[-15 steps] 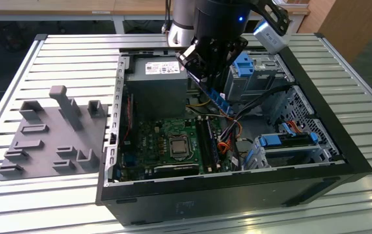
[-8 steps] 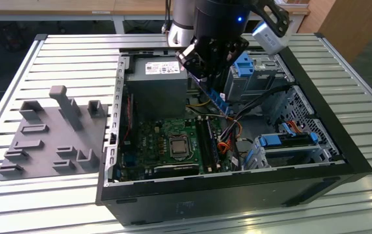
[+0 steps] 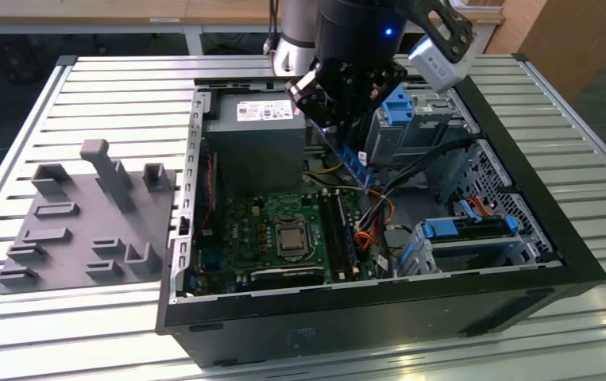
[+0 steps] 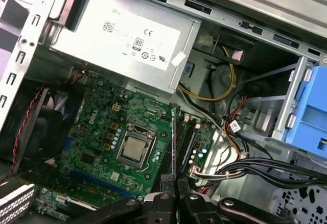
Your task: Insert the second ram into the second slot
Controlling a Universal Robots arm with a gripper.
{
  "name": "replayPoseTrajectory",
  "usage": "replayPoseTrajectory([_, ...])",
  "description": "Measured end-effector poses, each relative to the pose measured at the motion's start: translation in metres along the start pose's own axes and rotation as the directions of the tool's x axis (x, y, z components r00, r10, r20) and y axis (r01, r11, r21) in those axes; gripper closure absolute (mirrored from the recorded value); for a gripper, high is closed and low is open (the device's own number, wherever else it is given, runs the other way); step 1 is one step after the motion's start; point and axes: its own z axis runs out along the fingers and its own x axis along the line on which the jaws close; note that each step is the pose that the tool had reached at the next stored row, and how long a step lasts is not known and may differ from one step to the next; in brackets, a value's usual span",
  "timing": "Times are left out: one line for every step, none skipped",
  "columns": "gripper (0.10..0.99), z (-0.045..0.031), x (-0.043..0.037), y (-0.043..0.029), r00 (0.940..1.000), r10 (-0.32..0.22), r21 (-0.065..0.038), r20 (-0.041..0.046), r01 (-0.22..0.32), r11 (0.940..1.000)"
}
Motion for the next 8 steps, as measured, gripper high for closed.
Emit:
replayPoseTrajectory([0.949, 0.0000, 0.0000, 0.0000, 1.0000, 0.007, 0.000, 0.0002, -0.007, 1.0000])
replayPoseTrajectory([0.949, 0.0000, 0.0000, 0.0000, 0.9999, 0.013, 0.000, 0.0005, -0.013, 0.9999])
replayPoseTrajectory([0.949, 0.0000, 0.0000, 0.0000, 0.9998, 0.019, 0.000, 0.0007, -0.019, 0.9998])
replayPoseTrajectory([0.949, 0.0000, 0.0000, 0.0000, 0.9997, 0.026, 0.000, 0.0009, -0.026, 0.9997])
replayPoseTrajectory([0.949, 0.0000, 0.0000, 0.0000, 0.9995, 0.032, 0.000, 0.0011, -0.032, 0.9995])
replayPoseTrajectory([0.949, 0.0001, 0.0000, 0.0000, 0.9993, 0.038, 0.000, 0.0014, -0.038, 0.9993])
replayPoseTrajectory([0.949, 0.0001, 0.0000, 0.0000, 0.9990, 0.045, 0.001, 0.0016, -0.045, 0.9990])
replayPoseTrajectory([0.949, 0.0001, 0.0000, 0.0000, 0.9986, 0.052, 0.001, 0.0018, -0.052, 0.9986])
